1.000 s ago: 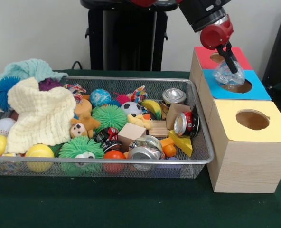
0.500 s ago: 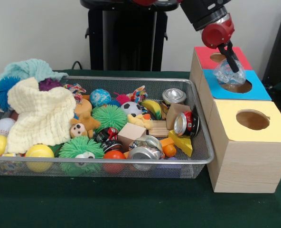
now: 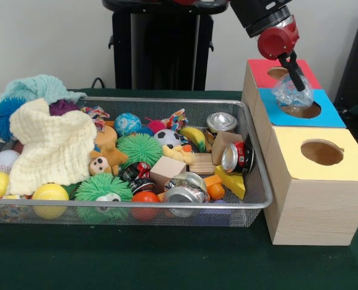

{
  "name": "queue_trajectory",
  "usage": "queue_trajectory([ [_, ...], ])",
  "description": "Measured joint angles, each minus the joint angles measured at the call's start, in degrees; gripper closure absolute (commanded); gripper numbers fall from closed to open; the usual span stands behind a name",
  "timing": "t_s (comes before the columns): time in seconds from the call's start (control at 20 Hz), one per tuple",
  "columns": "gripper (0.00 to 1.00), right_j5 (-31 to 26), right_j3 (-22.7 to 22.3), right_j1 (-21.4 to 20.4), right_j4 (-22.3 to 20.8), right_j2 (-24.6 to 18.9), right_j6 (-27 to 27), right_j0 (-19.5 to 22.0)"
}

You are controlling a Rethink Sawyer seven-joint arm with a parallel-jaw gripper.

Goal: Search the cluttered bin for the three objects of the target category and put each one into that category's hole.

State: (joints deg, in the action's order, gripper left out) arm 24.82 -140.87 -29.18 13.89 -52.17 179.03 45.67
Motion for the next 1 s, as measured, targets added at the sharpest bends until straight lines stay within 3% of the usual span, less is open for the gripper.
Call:
queue_trajectory([
  [1.0,1.00,0.13,4.64,7.24,-0.79,2.52,0.00,-2.30],
])
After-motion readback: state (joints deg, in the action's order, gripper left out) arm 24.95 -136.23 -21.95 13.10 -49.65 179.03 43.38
